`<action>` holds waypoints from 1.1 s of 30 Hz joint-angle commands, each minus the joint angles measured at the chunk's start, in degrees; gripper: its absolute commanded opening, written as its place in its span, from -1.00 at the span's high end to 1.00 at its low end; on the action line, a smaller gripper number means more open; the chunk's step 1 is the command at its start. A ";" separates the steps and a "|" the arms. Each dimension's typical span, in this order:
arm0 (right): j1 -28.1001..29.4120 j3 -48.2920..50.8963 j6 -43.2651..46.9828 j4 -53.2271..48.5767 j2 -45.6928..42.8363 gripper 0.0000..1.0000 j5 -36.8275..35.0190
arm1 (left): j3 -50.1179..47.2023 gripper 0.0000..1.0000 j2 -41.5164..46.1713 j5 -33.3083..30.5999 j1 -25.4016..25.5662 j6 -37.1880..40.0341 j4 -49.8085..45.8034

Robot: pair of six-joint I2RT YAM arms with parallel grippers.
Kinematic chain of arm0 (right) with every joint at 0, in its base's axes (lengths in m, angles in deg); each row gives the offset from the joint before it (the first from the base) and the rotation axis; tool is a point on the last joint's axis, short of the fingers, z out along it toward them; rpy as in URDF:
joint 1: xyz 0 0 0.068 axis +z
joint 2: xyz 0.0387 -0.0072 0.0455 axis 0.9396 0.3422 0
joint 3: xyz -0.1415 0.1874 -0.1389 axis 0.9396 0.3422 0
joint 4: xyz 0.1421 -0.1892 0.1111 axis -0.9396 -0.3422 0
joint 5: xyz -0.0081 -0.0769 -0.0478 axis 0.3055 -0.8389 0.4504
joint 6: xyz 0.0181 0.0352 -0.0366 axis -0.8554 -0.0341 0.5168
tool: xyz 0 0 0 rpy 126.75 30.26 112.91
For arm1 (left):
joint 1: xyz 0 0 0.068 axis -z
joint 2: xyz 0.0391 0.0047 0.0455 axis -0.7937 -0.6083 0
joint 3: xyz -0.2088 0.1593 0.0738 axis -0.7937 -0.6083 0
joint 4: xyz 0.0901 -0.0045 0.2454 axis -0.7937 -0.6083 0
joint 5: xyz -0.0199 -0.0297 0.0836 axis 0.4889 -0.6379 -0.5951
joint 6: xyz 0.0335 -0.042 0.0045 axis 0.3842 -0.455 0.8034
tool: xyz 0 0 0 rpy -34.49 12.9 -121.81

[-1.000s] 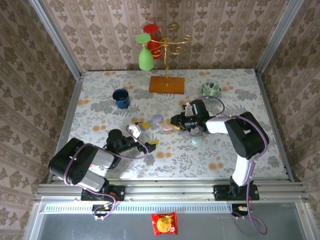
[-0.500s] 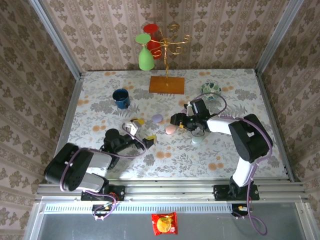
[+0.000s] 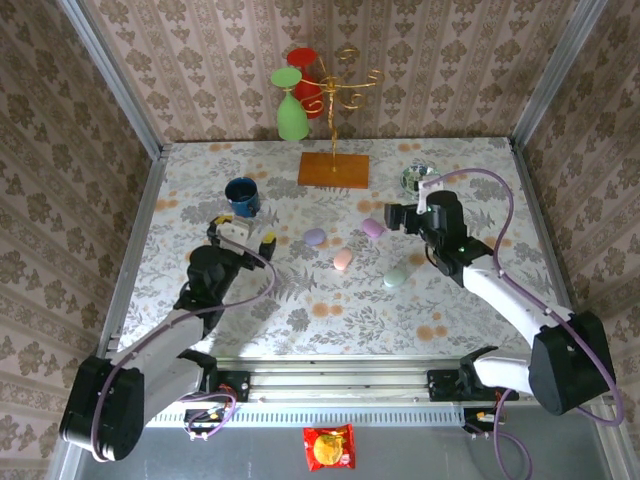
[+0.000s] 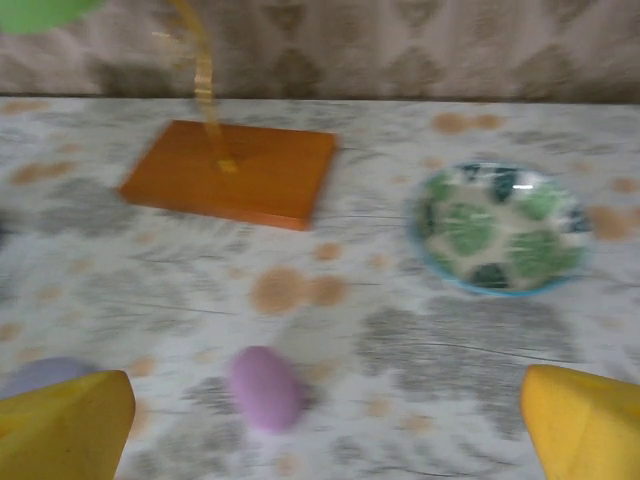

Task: Insert the wireless bluetooth earbuds into the charging case

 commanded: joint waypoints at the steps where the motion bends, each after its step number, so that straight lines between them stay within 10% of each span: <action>1: -4.34 6.70 9.88 11.98 2.64 -1.00 -8.85 | 0.47 -1.00 -5.00 -5.36 -5.34 3.25 -2.00; 16: -15.07 13.55 5.78 30.00 15.24 -1.00 6.69 | 3.96 -1.00 -31.99 2.88 -21.03 -5.45 19.55; 33: -17.38 18.88 4.55 40.54 16.84 -1.00 11.42 | 5.70 -1.00 -31.70 2.76 -20.56 -4.75 15.34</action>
